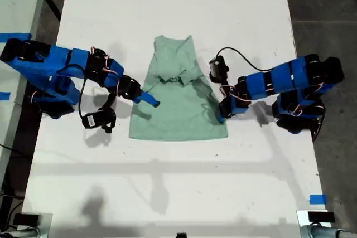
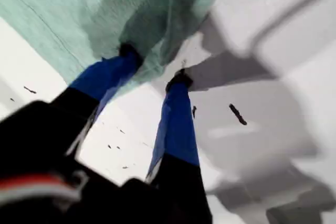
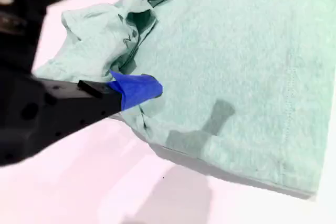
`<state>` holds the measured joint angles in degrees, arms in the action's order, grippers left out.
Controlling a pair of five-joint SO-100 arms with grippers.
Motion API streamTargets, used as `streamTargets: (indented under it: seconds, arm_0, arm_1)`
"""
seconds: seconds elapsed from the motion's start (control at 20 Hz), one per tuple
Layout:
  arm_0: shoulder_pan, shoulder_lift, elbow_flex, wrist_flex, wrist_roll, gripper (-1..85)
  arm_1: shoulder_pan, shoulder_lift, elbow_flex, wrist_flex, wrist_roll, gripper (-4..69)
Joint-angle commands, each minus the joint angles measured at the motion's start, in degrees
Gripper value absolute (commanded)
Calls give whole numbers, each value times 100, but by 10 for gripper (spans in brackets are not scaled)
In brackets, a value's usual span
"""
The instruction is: Fold tshirt
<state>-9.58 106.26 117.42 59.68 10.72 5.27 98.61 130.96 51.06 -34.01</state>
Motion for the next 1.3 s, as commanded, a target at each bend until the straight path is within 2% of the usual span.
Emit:
streamTargets:
  seconds: [0.0, 0.1, 0.35, 0.5, 0.6, 0.9, 0.95, 1.0, 1.05, 1.25]
  arm_0:
    - [35, 185, -114, 97, -70, 340]
    - [70, 237, -114, 114, -79, 338]
    - [132, 272, -114, 141, -123, 336]
    - [132, 290, -123, 123, -123, 336]
    - [132, 334, -132, 123, -123, 335]
    - [211, 466, -132, 141, -185, 333]
    - [220, 466, -132, 141, -185, 334]
    - [229, 466, -132, 149, -193, 336]
    - [237, 466, -132, 167, -193, 338]
    - [246, 501, -237, 290, -202, 341]
  arm_1:
    - [158, -369, -633, 589, 158, -10]
    - [35, -387, -826, 949, 114, -10]
    - [-483, 1723, -1125, 2584, 466, -9]
    - [-633, 1512, -1898, 2575, 527, -9]
    - [-703, 501, -2654, 2206, 501, -9]
    - [-677, -2900, -5405, 2171, 888, -13]
    - [-650, -3270, -5643, 2092, 914, 66]
    - [-659, -3568, -5950, 2092, 800, 267]
    - [-694, -3718, -6240, 2153, 624, 347]
    - [-624, -3138, -6662, 2918, 360, 292]
